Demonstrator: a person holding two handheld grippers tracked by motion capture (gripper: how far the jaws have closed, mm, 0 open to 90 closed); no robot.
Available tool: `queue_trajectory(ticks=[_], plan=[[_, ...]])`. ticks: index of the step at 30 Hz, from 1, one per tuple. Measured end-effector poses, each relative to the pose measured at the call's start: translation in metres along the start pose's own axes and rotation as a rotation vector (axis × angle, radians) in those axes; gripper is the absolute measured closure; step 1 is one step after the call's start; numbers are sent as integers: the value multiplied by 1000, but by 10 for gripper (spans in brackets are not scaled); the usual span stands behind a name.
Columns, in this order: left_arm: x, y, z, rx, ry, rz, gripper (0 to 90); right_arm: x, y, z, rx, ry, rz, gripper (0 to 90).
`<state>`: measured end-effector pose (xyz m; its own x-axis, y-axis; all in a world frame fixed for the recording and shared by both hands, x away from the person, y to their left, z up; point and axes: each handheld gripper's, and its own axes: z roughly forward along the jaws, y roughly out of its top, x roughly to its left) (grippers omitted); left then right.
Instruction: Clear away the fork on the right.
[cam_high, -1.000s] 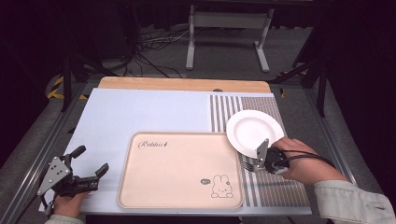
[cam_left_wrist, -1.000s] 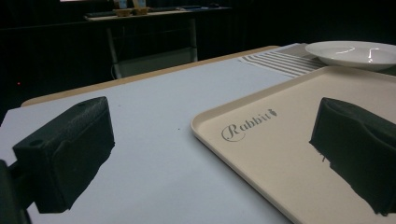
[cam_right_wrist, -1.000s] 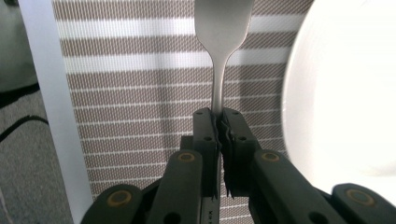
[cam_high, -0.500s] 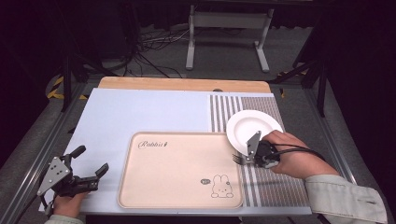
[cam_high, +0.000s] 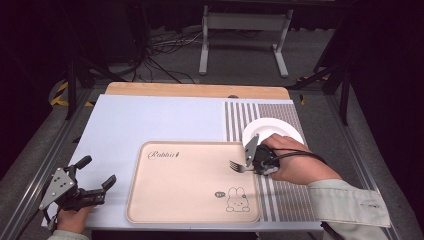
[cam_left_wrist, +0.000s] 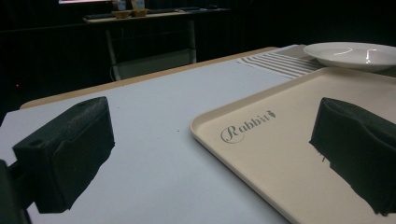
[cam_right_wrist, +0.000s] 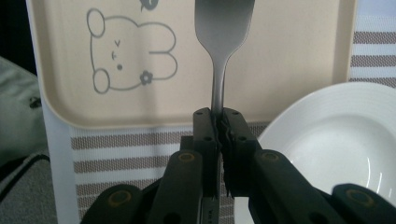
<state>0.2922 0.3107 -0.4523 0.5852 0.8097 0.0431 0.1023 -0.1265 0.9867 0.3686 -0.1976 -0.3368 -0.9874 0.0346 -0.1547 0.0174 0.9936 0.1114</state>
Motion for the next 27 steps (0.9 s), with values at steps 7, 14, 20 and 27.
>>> queue_trajectory(ticks=[7,14,20,27], plan=[[0,0,0,-7,3,-1,3,0,19,-1,-35,14,88,858],[0,1,-1,-10,2,-2,3,-1,28,-2,-60,28,227,858],[0,1,-1,-15,6,-5,3,-2,34,0,-71,75,354,859],[0,1,-1,-16,5,-5,3,-3,40,3,-97,87,514,859]])
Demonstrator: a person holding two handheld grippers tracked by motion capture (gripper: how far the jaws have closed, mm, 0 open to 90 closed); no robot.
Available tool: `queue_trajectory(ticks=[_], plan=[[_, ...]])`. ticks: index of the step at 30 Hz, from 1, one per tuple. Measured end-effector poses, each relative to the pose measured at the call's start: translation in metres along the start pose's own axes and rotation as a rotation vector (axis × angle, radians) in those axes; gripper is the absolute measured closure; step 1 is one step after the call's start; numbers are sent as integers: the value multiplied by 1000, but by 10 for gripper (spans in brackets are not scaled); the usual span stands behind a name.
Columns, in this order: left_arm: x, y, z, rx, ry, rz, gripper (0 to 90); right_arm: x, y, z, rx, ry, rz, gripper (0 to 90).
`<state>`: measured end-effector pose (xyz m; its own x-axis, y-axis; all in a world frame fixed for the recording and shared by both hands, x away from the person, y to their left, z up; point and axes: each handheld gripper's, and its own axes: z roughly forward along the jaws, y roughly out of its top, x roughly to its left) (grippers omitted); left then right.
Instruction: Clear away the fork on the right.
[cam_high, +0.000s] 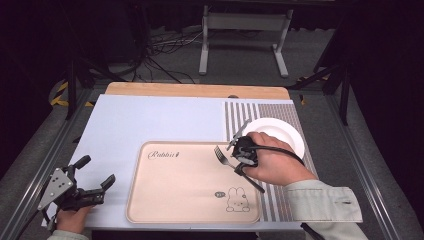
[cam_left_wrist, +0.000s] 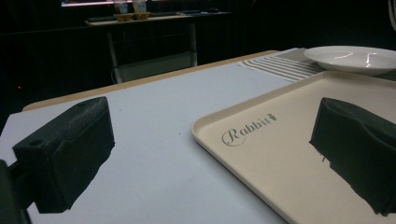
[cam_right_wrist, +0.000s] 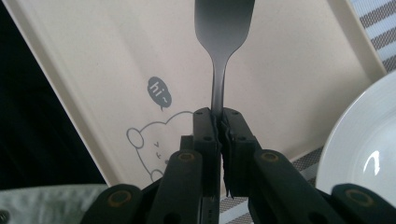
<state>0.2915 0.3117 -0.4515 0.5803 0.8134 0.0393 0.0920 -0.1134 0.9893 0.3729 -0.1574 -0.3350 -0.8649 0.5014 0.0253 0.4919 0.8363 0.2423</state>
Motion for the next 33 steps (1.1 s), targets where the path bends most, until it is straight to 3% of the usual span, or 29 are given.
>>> queue_trajectory(ticks=[4,8,9,13,19,25,33], plan=[[0,0,0,2,-2,-1,3,2,2,2,-12,14,107,859],[0,0,0,1,-1,0,3,2,4,4,-5,8,162,859],[0,0,0,1,-2,-1,3,2,5,6,-1,16,203,859],[0,0,0,1,-1,-1,3,2,6,8,-11,19,246,859],[0,0,0,1,-2,0,3,-5,7,15,1,35,348,859],[0,0,0,1,-2,-1,3,-7,9,21,12,24,416,859],[0,0,0,1,-3,0,3,-9,12,30,55,33,470,858]])
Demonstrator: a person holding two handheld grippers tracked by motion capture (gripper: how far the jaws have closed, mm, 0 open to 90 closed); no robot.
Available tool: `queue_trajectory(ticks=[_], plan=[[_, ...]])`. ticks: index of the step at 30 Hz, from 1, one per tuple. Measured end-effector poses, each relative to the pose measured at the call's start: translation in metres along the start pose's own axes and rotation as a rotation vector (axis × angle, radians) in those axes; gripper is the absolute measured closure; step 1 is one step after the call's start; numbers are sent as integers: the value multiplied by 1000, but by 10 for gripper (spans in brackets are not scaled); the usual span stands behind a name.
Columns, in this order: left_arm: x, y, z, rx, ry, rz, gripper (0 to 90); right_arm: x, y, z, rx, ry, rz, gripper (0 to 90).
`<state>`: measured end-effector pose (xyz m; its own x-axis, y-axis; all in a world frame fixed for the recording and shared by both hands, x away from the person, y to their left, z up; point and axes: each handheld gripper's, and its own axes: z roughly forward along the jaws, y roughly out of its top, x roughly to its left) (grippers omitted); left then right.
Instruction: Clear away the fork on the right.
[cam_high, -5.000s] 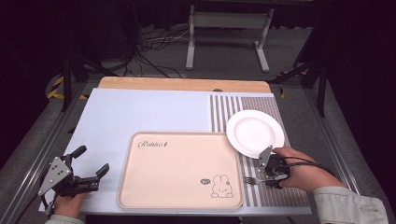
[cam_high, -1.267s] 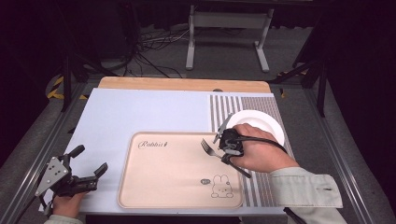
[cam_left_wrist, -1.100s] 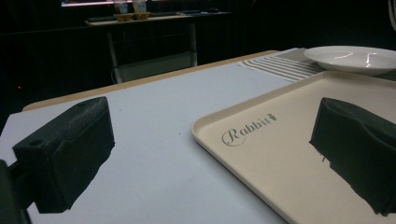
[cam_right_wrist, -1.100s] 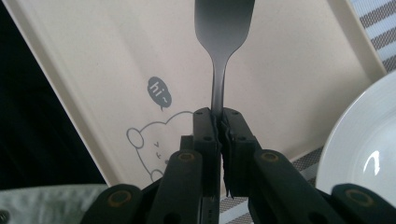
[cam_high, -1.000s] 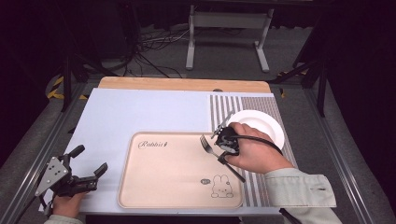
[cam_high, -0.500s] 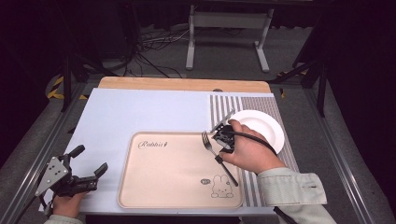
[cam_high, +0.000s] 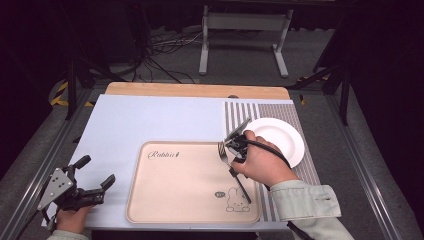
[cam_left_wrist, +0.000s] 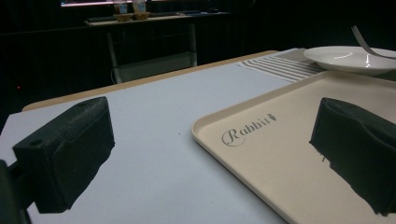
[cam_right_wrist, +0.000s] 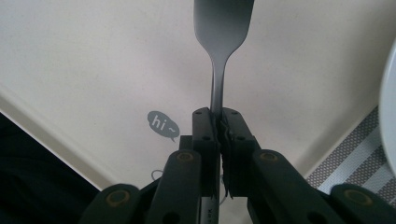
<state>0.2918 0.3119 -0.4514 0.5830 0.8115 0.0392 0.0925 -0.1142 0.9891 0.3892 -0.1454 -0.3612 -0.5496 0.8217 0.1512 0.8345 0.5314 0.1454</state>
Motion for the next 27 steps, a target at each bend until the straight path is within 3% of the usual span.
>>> queue_trajectory(ticks=[16,27], plan=[[0,0,0,0,0,0,3,-8,7,26,87,-3,84,857],[1,0,0,5,-2,1,3,-9,8,34,105,6,94,856]])
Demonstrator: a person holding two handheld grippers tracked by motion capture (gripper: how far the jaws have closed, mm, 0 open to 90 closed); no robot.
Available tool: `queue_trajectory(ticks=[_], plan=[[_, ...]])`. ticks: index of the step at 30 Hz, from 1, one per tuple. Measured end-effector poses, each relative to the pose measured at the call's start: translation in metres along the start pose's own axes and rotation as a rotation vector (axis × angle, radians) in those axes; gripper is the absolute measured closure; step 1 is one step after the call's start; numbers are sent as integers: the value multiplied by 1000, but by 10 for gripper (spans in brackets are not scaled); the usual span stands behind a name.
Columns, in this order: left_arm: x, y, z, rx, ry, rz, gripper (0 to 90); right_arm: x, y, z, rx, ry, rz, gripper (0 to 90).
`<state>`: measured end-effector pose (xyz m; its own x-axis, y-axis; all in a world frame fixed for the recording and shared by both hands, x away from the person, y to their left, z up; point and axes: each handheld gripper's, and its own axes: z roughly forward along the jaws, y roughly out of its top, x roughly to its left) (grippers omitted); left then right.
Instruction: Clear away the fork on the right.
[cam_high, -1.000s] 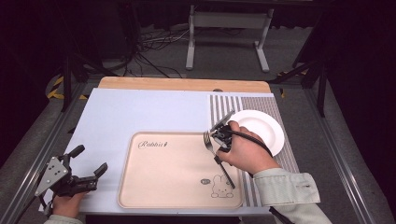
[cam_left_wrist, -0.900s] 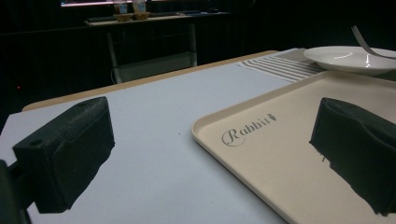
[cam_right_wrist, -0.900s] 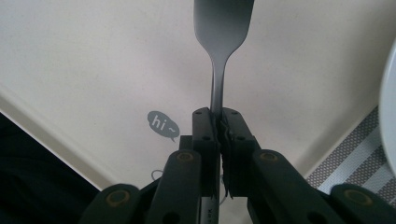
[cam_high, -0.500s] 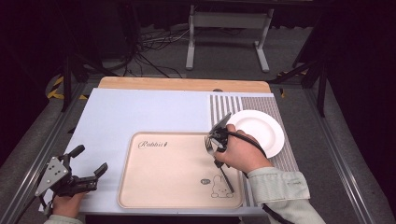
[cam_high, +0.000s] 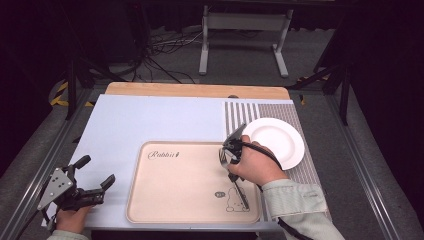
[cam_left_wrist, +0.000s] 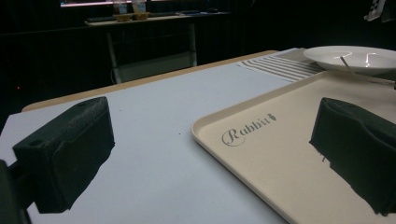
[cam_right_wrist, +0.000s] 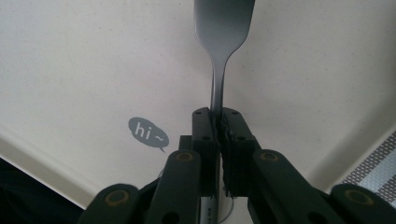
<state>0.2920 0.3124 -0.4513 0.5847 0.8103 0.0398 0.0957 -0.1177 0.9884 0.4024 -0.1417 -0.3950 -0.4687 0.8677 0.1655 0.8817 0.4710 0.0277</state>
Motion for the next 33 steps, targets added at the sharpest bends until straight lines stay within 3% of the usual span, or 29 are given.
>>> queue_trajectory(ticks=[24,28,33], plan=[[0,0,0,-3,-1,1,3,-2,1,9,20,16,18,850],[0,0,0,-3,0,1,3,-2,1,9,16,33,20,783],[0,0,0,-4,1,-1,3,2,-1,6,-5,32,-30,687]])
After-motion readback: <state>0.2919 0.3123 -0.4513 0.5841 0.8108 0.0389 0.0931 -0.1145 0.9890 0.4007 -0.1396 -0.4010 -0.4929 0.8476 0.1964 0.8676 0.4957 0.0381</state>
